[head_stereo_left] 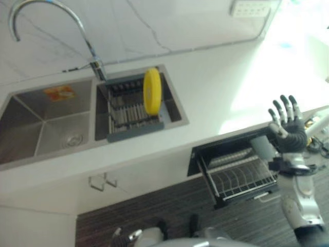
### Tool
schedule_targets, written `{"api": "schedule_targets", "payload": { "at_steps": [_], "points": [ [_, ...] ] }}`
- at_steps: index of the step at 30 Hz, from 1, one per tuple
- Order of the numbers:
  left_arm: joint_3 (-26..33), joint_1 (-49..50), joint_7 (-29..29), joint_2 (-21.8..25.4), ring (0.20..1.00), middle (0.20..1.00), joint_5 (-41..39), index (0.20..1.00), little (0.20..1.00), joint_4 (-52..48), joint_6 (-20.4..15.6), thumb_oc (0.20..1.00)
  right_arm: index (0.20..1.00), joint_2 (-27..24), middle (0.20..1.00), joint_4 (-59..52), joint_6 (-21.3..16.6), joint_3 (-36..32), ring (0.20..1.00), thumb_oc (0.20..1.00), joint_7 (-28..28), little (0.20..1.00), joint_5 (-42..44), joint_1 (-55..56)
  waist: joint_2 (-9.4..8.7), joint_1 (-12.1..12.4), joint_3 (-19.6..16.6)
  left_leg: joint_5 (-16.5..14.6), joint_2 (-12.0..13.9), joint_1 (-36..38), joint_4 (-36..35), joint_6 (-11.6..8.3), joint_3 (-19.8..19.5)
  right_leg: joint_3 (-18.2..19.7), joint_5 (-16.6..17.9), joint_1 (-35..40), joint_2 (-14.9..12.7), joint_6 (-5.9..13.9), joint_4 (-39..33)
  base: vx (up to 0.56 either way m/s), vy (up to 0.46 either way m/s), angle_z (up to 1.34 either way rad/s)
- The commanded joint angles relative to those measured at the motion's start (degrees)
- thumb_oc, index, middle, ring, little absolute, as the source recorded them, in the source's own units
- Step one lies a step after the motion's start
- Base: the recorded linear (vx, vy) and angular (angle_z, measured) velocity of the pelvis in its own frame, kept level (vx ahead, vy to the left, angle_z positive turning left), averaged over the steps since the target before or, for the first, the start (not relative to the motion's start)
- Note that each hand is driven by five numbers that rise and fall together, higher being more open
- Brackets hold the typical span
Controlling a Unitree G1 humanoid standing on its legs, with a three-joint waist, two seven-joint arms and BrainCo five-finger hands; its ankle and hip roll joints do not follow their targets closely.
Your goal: Place the dishes in the dishwasher.
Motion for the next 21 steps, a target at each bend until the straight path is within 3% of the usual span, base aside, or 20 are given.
{"api": "schedule_targets", "payload": {
  "at_steps": [1,4,11,17,21],
  "points": [
    [0.87,-1.05,1.70,-0.53,1.000,1.000,3.53,1.000,1.000,1.87,1.07,1.000,1.000,-1.23,1.000,-3.62,-2.01,-2.00,1.000,1.000,0.00,1.000,-2.18,-3.30,0.77,0.33,2.48,2.82,1.08,4.59,-9.57,1.13,1.52,-0.49,-4.56,5.30,-1.47,4.70,1.17,0.12,0.314,-0.80],
    [0.25,-1.85,3.06,-0.88,1.000,1.000,4.75,1.000,1.000,3.10,2.76,1.000,1.000,-0.79,1.000,-5.43,-1.57,-3.23,1.000,1.000,1.12,1.000,-2.46,-1.76,1.52,-0.54,1.28,3.14,2.29,7.77,-15.02,1.01,3.42,-3.04,-4.41,4.78,-3.64,6.15,1.55,0.10,0.259,-0.64],
    [0.25,-2.23,4.40,-0.07,1.000,1.000,3.43,1.000,1.000,3.67,2.54,1.000,1.000,1.13,1.000,-7.46,-1.03,-2.19,1.000,1.000,1.55,1.000,-1.76,-0.64,1.48,-0.27,-0.30,2.43,1.50,12.20,-20.00,2.91,5.90,-5.69,-3.12,3.64,-7.18,9.05,2.57,0.07,0.100,-0.07],
    [0.46,-1.75,3.74,0.50,1.000,1.000,3.30,1.000,1.000,4.29,2.06,1.000,1.000,1.28,1.000,-8.16,-0.24,-1.02,1.000,1.000,0.79,1.000,-2.08,-1.41,1.33,0.32,-0.66,1.72,1.64,12.59,-20.30,3.51,6.75,-5.90,-2.31,3.37,-7.85,10.01,1.96,0.01,-0.004,0.04],
    [0.75,-1.23,3.30,0.49,1.000,1.000,3.64,1.000,1.000,4.17,2.11,1.000,1.000,0.85,1.000,-8.89,2.36,0.27,1.000,1.000,3.18,1.000,-2.87,-2.26,1.08,0.97,-0.74,1.36,1.80,12.93,-20.43,3.61,6.98,-6.23,-2.10,3.61,-7.99,10.37,1.62,0.01,-0.022,-0.03]
  ]
}}
